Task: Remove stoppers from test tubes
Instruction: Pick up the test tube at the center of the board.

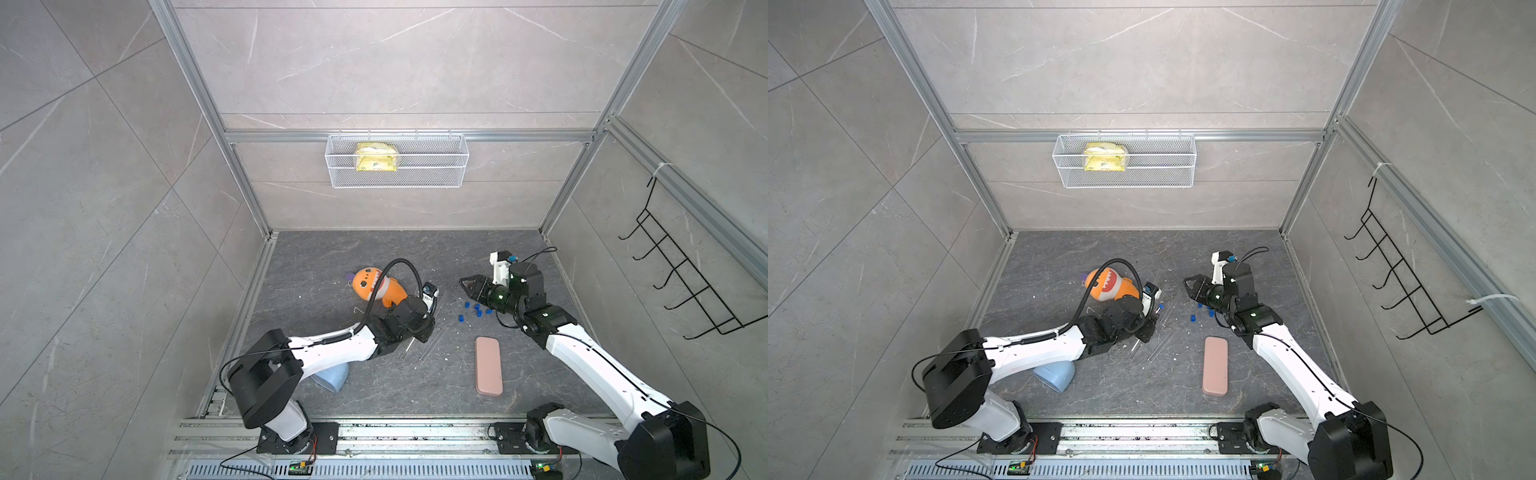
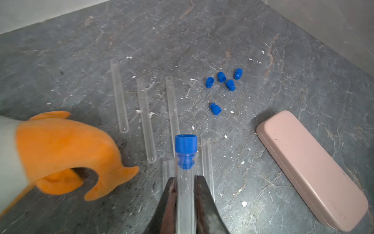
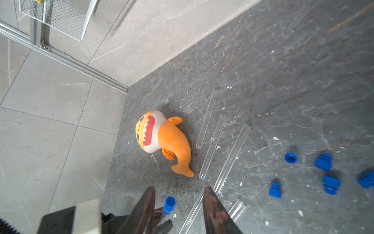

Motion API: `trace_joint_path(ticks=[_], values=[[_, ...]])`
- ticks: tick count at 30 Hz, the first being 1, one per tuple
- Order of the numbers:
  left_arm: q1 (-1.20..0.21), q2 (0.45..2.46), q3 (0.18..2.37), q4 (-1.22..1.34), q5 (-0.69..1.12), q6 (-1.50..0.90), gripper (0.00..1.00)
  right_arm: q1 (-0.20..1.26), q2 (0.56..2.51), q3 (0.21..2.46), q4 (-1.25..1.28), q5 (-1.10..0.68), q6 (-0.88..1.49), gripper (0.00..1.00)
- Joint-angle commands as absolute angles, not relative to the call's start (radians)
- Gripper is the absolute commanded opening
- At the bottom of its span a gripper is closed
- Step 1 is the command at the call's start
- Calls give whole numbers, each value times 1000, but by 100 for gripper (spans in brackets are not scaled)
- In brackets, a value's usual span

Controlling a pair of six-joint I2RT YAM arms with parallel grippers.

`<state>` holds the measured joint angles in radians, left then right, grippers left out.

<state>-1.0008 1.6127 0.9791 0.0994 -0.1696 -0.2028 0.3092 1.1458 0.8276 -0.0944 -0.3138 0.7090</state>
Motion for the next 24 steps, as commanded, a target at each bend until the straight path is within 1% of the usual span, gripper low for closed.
trace_joint_path(ticks=[1, 8, 20, 24], values=[[-1023, 1645, 1033, 236, -103, -155, 8, 310, 1147, 813, -14, -369, 771, 41], [-1028, 1666, 1044, 306, -92, -150, 8, 310, 1196, 774, 46, -392, 818, 39], [-1029, 1649, 1065, 319, -98, -135, 7, 309, 1257, 753, 102, -416, 837, 36], [-1029, 1644, 1065, 321, -98, -134, 7, 312, 1274, 757, 115, -430, 842, 32]])
